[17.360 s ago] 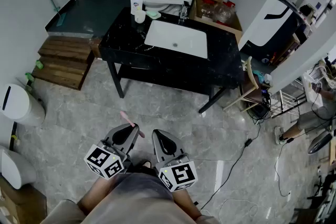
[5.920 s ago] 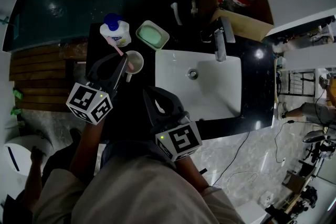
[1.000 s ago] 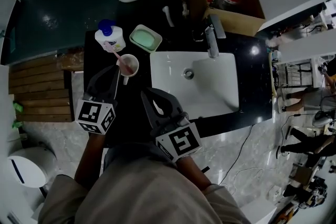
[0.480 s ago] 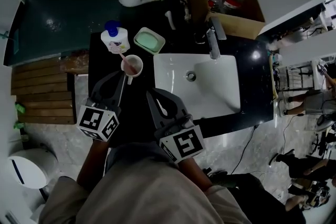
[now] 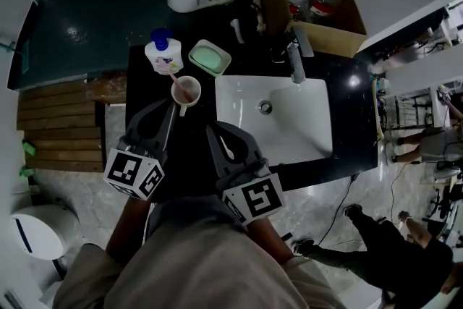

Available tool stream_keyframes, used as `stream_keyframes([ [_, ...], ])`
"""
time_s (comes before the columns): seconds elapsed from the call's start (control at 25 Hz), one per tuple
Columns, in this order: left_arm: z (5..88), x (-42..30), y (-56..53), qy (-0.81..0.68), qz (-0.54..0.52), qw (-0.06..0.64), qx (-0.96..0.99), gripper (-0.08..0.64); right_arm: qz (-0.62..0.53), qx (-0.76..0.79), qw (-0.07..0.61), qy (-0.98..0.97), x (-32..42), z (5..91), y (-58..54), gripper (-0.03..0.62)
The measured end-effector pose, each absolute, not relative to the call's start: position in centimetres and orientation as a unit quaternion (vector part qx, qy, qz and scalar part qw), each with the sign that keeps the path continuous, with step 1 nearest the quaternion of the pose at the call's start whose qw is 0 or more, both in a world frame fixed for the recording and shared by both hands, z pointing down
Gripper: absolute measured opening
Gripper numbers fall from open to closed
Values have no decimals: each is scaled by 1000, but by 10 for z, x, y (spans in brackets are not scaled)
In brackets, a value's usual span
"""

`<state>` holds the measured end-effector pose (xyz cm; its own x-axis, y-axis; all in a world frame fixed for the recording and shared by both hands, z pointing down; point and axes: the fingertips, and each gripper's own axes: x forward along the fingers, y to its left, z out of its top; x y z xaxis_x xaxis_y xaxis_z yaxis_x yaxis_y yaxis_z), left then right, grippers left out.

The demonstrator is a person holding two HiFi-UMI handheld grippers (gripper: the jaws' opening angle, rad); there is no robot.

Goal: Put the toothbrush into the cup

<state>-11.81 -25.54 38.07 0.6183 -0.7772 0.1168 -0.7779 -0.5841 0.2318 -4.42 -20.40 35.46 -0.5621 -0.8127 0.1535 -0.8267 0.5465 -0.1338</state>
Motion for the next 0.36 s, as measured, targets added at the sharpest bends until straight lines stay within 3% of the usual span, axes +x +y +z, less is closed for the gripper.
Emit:
stream_keyframes([
  [0.36,372,-117,-247,-438,-6,132,889,9,96,468,38,-878,-43,352,-201,5],
])
